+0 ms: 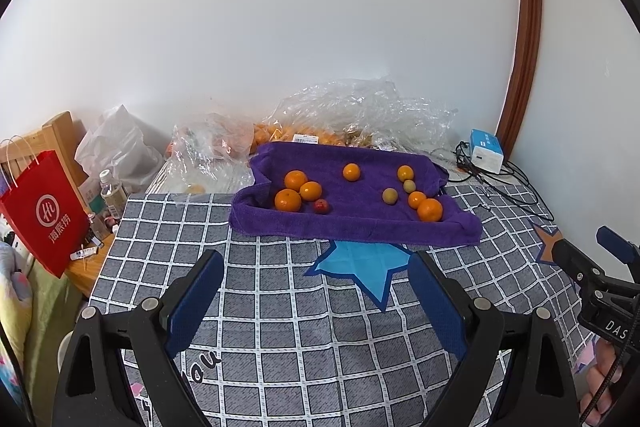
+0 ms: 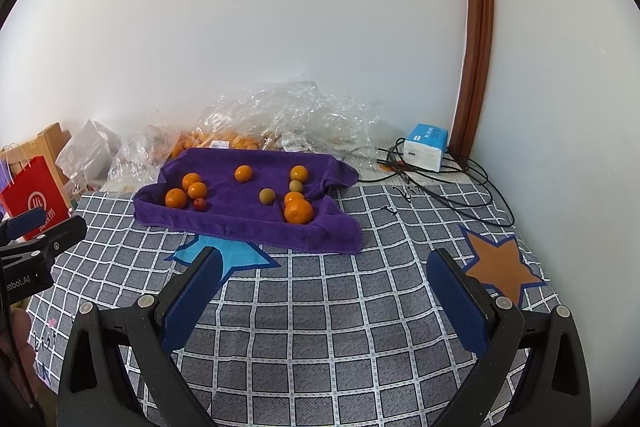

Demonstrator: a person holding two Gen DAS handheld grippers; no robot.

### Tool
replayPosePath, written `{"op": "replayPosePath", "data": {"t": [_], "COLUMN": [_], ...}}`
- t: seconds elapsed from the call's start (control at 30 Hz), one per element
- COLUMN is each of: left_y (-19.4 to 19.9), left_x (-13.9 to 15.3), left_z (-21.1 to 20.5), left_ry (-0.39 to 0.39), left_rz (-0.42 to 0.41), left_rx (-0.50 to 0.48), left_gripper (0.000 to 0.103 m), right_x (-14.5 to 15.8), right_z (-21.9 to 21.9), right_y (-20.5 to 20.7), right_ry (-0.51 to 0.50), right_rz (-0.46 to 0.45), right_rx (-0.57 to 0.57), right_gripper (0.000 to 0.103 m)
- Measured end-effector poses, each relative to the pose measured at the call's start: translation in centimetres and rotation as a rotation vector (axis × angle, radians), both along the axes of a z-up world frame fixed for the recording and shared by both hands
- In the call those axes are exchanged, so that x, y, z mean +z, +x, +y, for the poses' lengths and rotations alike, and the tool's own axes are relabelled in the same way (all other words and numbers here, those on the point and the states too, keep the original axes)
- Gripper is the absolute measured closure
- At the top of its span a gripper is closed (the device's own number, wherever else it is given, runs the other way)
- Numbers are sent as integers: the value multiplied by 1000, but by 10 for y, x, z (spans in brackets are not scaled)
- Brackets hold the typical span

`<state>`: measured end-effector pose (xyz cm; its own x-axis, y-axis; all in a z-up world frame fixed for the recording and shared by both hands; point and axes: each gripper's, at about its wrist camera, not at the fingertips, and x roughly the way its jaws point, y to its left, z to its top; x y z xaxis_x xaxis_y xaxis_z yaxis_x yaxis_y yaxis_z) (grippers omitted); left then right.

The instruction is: Organize fruits

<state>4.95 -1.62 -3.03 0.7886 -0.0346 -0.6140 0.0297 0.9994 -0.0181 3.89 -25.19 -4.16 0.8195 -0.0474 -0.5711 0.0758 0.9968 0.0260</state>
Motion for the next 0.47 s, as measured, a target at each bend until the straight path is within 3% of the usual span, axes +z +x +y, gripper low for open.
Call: {"op": "replayPosePath", "data": {"t": [0.47], "left_y": [-1], "left_x": [3], "left_z": [4], "left_ry": [-6], "left_rz": [-14], "left_rx": [8], "left_gripper": [10], "right_x": [0], "right_z": [3], "right_y": [1], "right_ry": [-5], "right_rz": [-5], "right_rx": [6], "right_gripper": [2]}}
